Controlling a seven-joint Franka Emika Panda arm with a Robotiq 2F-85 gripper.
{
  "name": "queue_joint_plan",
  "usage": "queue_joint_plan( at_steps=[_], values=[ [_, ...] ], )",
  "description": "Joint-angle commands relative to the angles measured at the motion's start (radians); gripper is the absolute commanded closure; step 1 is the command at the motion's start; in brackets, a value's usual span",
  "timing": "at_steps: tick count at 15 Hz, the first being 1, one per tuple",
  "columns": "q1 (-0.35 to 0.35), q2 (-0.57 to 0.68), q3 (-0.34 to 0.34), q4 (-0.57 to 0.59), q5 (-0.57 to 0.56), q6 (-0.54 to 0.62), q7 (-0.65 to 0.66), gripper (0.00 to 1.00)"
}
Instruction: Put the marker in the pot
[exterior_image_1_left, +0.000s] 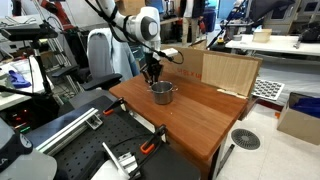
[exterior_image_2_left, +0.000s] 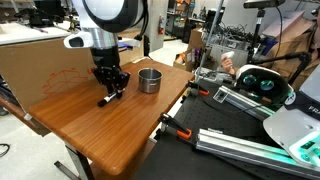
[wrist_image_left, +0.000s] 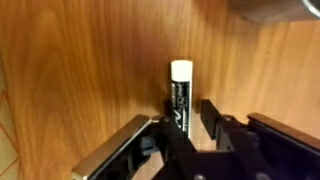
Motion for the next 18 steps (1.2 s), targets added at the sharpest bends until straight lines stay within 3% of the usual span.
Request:
queue_joint_plan(
  at_steps=[1, 12, 18],
  values=[
    [0.020, 0.012, -0.008, 0.025, -0.038, -0.038, 0.017, 0.97],
    [0.087, -0.032, -0.002, 0.061, -0.079, -0.096, 0.063, 0.95],
    [0.063, -0.153, 0.041, 0.029, -0.009, -0.088, 0.081, 0.95]
  ],
)
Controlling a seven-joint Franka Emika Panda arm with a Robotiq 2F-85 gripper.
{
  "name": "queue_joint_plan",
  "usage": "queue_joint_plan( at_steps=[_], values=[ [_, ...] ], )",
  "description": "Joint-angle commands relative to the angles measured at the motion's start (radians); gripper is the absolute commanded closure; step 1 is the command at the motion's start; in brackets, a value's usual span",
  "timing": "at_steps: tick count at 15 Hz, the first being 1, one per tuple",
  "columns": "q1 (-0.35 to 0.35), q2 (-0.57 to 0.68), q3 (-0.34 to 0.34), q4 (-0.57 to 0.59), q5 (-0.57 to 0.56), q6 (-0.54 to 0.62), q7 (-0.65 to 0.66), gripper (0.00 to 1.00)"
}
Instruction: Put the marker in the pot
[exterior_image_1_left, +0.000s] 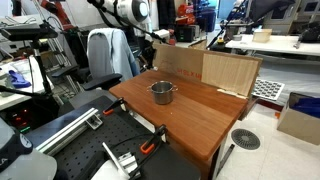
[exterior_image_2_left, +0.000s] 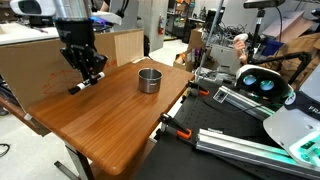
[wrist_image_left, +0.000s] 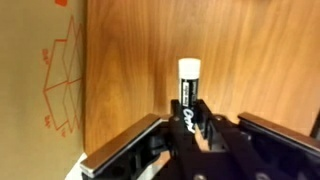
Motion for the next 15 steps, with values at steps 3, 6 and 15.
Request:
queue_joint_plan(
  at_steps=[3, 6, 15],
  values=[
    [-0.042, -0.142, 0.020, -0.079, 0.101, -0.058, 0.051, 0.95],
    [-0.079, -0.215, 0.025, -0.140, 0.198, -0.052, 0.021, 0.95],
    [-0.152, -0.432, 0.012, -0.402, 0.544, 0.120, -0.421, 0.95]
  ],
)
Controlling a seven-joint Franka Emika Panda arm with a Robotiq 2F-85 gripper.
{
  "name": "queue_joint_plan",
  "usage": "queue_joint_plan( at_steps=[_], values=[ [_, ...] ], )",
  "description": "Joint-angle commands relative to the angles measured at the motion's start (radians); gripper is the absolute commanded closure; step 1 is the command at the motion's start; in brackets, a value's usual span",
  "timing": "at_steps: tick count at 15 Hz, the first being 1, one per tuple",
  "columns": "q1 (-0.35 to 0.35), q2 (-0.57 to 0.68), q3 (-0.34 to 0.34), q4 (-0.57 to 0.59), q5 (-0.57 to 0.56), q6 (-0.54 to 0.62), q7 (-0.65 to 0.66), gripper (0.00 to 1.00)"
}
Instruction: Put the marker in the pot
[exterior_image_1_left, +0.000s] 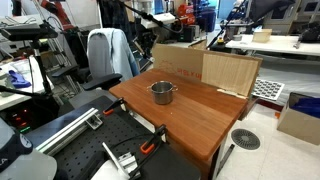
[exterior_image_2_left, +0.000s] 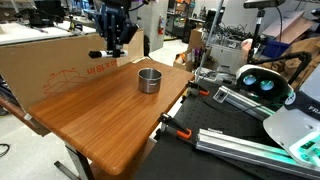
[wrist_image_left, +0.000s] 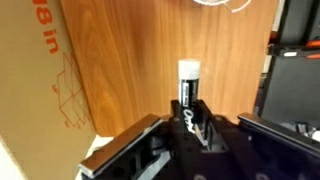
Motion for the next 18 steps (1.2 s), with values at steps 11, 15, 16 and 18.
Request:
queue_joint_plan(
  at_steps=[11, 15, 16, 18],
  values=[
    [-0.003, -0.161, -0.143, -0.228, 0.475, 0.032, -0.558, 0.95],
    [-0.012, -0.154, -0.188, -0.248, 0.456, 0.024, -0.561, 0.95],
    [-0.014, -0.149, -0.198, -0.253, 0.458, 0.027, -0.570, 0.95],
    [-0.018, -0.142, -0.213, -0.256, 0.450, 0.028, -0.573, 0.95]
  ],
)
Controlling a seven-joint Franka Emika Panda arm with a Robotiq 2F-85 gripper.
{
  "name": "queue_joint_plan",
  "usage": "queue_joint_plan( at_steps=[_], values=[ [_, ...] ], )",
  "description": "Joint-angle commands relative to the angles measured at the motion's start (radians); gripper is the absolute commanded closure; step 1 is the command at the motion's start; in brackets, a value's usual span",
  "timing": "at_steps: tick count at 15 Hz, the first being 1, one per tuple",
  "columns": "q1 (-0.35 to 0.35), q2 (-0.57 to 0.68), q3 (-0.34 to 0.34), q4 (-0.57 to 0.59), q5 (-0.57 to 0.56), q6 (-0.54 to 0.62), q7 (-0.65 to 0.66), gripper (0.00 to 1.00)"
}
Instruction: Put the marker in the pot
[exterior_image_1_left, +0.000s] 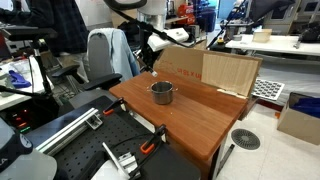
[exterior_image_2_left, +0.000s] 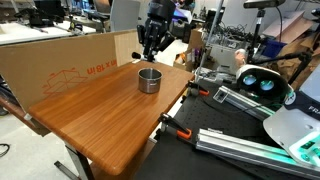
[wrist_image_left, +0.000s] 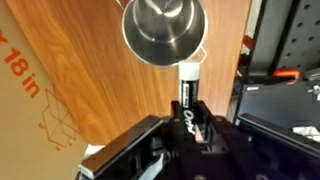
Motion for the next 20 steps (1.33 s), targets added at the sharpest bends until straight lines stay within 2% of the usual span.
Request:
queue_joint_plan(
  at_steps=[1, 8, 20],
  values=[
    [-0.007, -0.001, -0.026, -0.006, 0.019, -0.017, -0.054, 0.95],
    [-0.029, 0.046, -0.058, -0.001, -0.004, -0.012, -0.061, 0.95],
    [-0.062, 0.212, -0.026, 0.130, -0.068, -0.002, -0.016, 0.95]
  ],
)
